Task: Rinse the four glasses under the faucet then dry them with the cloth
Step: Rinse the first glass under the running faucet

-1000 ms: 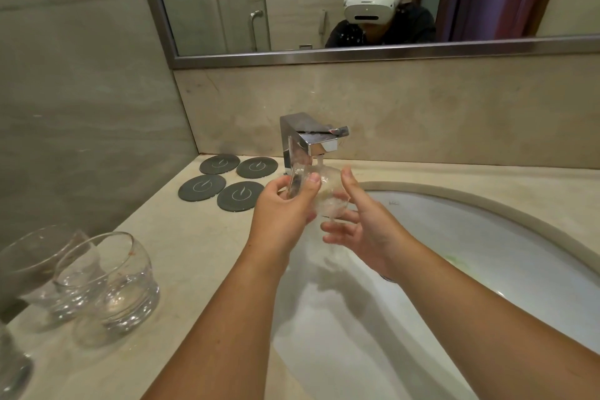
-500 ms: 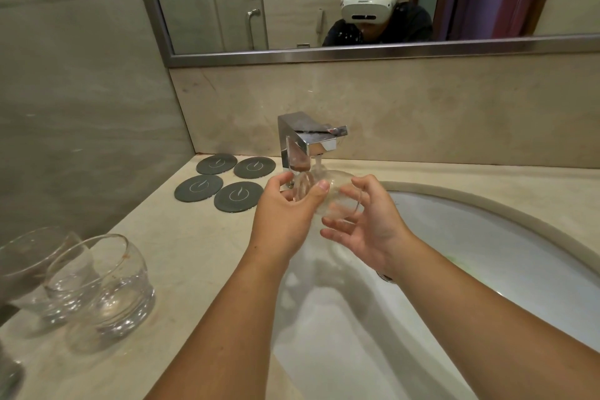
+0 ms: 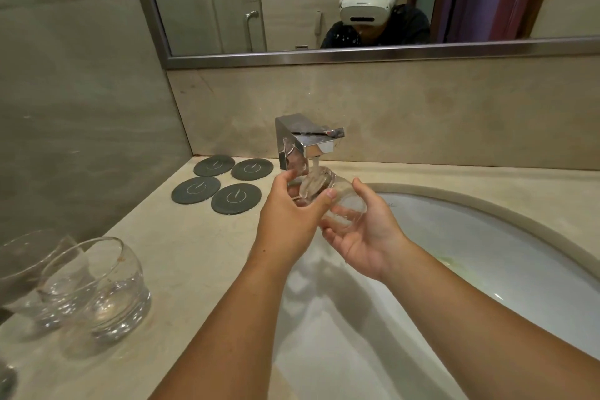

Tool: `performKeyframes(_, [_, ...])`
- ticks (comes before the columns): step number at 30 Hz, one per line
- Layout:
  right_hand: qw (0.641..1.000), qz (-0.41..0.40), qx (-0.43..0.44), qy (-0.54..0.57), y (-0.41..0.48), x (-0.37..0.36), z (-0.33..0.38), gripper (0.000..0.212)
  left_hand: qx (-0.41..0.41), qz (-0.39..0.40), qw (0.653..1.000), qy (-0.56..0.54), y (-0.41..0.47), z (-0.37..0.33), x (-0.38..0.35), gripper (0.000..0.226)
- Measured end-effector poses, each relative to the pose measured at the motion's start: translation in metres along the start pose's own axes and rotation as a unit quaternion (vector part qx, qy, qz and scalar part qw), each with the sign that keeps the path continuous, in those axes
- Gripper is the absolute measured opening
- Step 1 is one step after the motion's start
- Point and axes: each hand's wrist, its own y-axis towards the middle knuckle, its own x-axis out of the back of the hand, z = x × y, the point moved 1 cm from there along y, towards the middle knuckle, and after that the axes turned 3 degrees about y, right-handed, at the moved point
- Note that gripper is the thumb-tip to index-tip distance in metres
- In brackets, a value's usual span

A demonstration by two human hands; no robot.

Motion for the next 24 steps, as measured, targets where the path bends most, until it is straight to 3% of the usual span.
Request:
performKeyframes(6, [0.999, 0.008, 0.015, 0.035, 0.0057, 0.0001, -0.0016, 0.061, -0.002, -0.021, 1.000, 0.018, 0.0000, -0.0020, -0.0046, 0.068])
performKeyframes(11, [0.999, -0.001, 0.043, 0.004, 0.0021, 0.0003, 0.0014, 0.045, 0.023, -0.008, 0.999, -0.021, 0.0025, -0.0023, -0.0043, 0.053])
performKeyframes(15, [0.997, -0.024, 0.045, -0.053, 0.0034, 0.0049, 0.0042, 0.064, 0.029, -0.005, 0.997, -0.068, 0.0048, -0.0002, -0.0016, 0.045])
performKeyframes(18, [0.996, -0.025, 0.046, -0.068, 0.0023, 0.0045, 0.0050, 0.063, 0.028, -0.001, 0.997, -0.070, 0.0064, 0.0026, -0.0012, 0.038])
performKeyframes(22, [0.996, -0.027, 0.074, -0.045, 0.0006, 0.0012, 0.0060, 0.049, 0.046, 0.018, 0.996, -0.079, 0.0047, 0.0021, -0.0027, 0.041])
performKeyframes(24, [0.995, -0.028, 0.087, -0.046, 0.0005, 0.0002, 0.0064, 0.044, 0.048, 0.021, 0.996, -0.075, 0.0020, -0.0007, -0.0039, 0.066])
